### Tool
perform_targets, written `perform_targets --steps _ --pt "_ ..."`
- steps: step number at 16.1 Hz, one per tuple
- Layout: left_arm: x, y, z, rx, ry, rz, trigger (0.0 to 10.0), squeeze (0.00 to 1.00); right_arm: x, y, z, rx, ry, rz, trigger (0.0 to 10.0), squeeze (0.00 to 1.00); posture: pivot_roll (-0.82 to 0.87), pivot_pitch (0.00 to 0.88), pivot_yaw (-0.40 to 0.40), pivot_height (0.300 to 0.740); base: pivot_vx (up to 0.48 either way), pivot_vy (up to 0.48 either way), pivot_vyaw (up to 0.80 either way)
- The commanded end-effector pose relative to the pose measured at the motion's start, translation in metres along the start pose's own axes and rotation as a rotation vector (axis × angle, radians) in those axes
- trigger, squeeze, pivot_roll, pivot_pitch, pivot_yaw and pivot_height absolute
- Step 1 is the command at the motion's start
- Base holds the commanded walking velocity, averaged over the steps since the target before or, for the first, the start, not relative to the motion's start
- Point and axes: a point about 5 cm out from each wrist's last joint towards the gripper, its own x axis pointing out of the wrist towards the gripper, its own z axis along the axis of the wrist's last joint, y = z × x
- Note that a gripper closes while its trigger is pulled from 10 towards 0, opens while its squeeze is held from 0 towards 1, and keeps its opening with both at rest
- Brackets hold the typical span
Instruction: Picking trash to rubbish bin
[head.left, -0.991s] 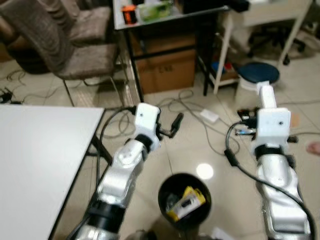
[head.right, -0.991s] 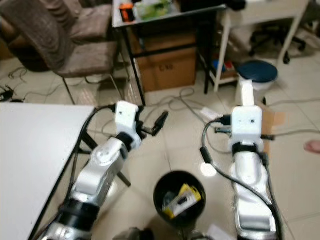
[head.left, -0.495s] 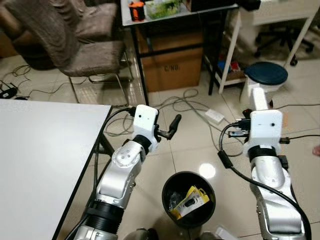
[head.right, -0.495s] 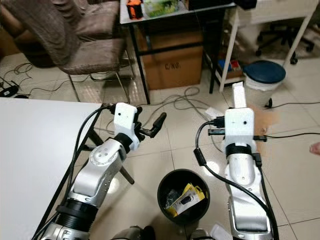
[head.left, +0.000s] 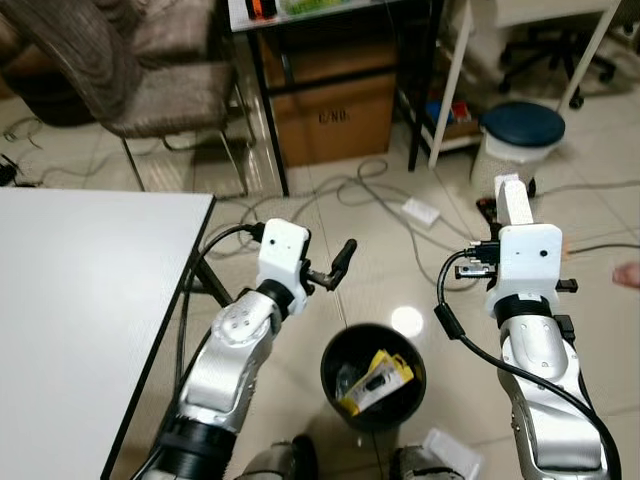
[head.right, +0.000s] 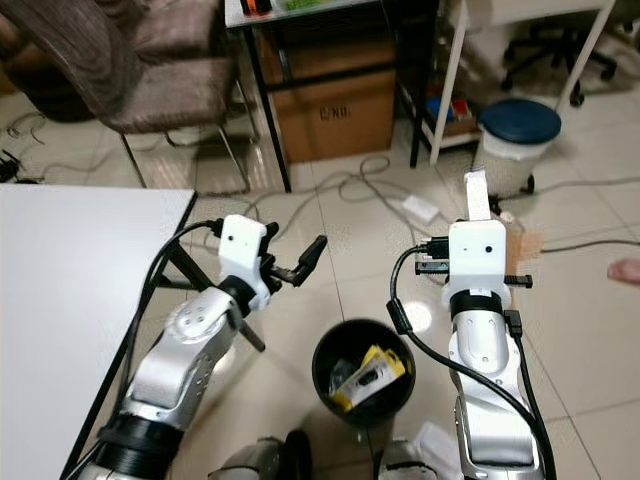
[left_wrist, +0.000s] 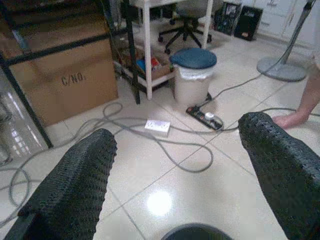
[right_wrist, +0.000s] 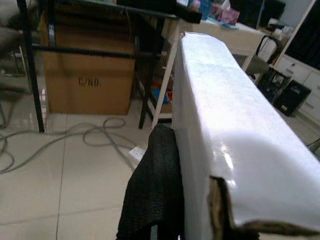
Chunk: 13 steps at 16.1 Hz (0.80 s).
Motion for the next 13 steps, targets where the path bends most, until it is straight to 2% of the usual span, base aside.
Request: perform_targets --steps 1,4,6,8,13 --pt "-0.003 0.0 0.0 0.002 0.007 -0.016 10.0 0.0 -0.001 0.001 -0.005 0.001 0.02 -0.005 10.0 0.0 -0.09 0.249 0.14 0.74 0.0 0.0 0.0" --pt "-0.01 0.0 -0.003 0.006 0.021 -0.023 10.0 0.0 -0.003 0.006 -0.011 0.019 0.05 -0.003 10.0 0.0 -0.08 0.262 0.147 0.74 0.0 0.0 0.0" --pt "-0.018 0.0 -0.012 0.04 0.041 -0.056 10.0 0.0 -0.007 0.017 -0.021 0.049 0.084 0.023 10.0 0.0 -0.07 0.301 0.158 0.74 0.0 0.0 0.0" --pt "-0.025 0.006 -0.024 0.046 0.084 -0.033 10.0 0.0 -0.007 0.026 -0.033 0.043 0.118 0.047 10.0 0.0 -0.05 0.328 0.159 0.74 0.0 0.0 0.0" --pt "-0.033 0.014 -0.024 0.069 0.094 0.015 10.0 0.0 -0.001 0.036 -0.04 0.08 0.133 0.103 10.0 0.0 -0.01 0.372 0.164 0.74 0.0 0.0 0.0"
